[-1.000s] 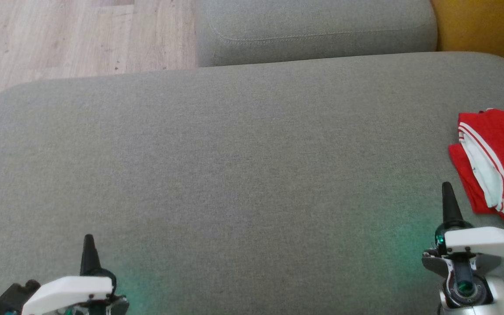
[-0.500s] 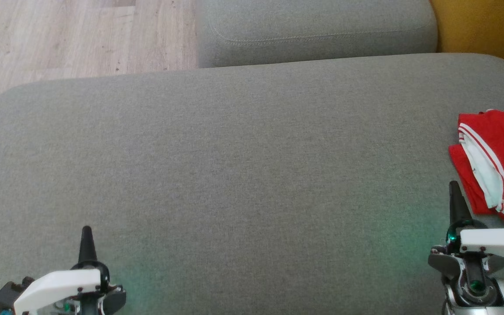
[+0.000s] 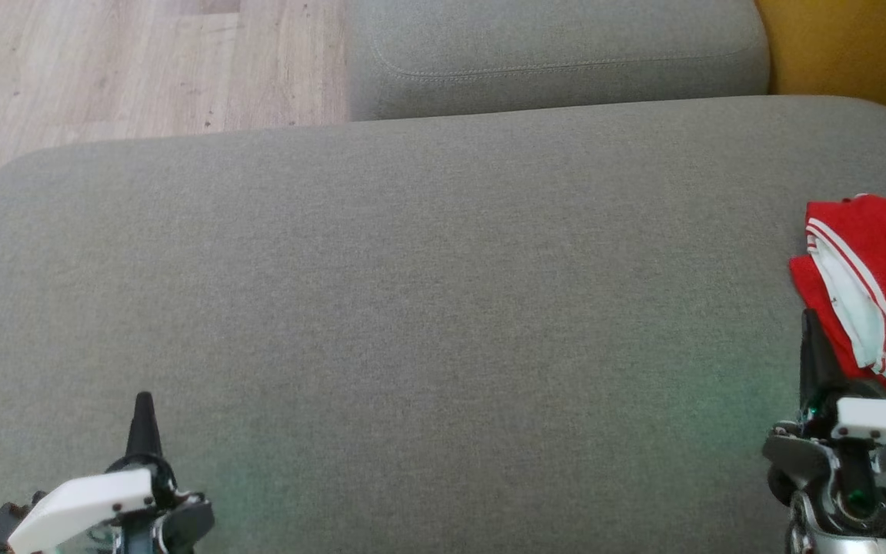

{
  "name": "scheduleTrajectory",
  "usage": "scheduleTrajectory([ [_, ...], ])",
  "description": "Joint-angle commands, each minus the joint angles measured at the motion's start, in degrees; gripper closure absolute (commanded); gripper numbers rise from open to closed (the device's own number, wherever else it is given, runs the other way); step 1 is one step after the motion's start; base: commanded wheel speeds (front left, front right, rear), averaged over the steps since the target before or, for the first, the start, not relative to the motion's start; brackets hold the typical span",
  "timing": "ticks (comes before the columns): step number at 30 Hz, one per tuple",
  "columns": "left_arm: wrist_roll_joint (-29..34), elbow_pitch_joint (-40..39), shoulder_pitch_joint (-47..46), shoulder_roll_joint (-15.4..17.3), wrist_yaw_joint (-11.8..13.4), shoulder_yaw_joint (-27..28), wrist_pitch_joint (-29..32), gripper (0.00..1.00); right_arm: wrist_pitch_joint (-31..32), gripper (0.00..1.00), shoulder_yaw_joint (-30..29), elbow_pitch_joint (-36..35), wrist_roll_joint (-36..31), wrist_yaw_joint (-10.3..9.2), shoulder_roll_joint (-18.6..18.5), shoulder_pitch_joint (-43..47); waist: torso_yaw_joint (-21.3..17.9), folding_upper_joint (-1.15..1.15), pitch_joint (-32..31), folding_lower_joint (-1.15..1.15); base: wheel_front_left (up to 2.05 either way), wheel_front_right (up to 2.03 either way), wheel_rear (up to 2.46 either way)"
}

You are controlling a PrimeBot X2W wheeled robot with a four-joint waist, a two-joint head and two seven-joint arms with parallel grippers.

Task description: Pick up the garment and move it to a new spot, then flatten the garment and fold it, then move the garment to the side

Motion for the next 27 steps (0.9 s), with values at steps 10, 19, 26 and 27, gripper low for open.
scheduleTrajectory([
  [10,-6.6,-3.1,-3.9,0.3,-1.4,2.8,1.9,1.00,1.9,1.00,0.0,-4.1,6.7,0.20,-0.3,-0.2,0.1,0.00,-0.1,0.00,0.00,0.00,0.00],
  [19,-6.6,-3.1,-3.9,0.3,-1.4,2.8,1.9,1.00,1.9,1.00,0.0,-4.1,6.7,0.20,-0.3,-0.2,0.1,0.00,-0.1,0.00,0.00,0.00,0.00],
  [26,-6.6,-3.1,-3.9,0.3,-1.4,2.8,1.9,1.00,1.9,1.00,0.0,-4.1,6.7,0.20,-0.3,-0.2,0.1,0.00,-0.1,0.00,0.00,0.00,0.00],
  [27,-6.6,-3.1,-3.9,0.3,-1.4,2.8,1.9,1.00,1.9,1.00,0.0,-4.1,6.7,0.20,-0.3,-0.2,0.1,0.00,-0.1,0.00,0.00,0.00,0.00],
])
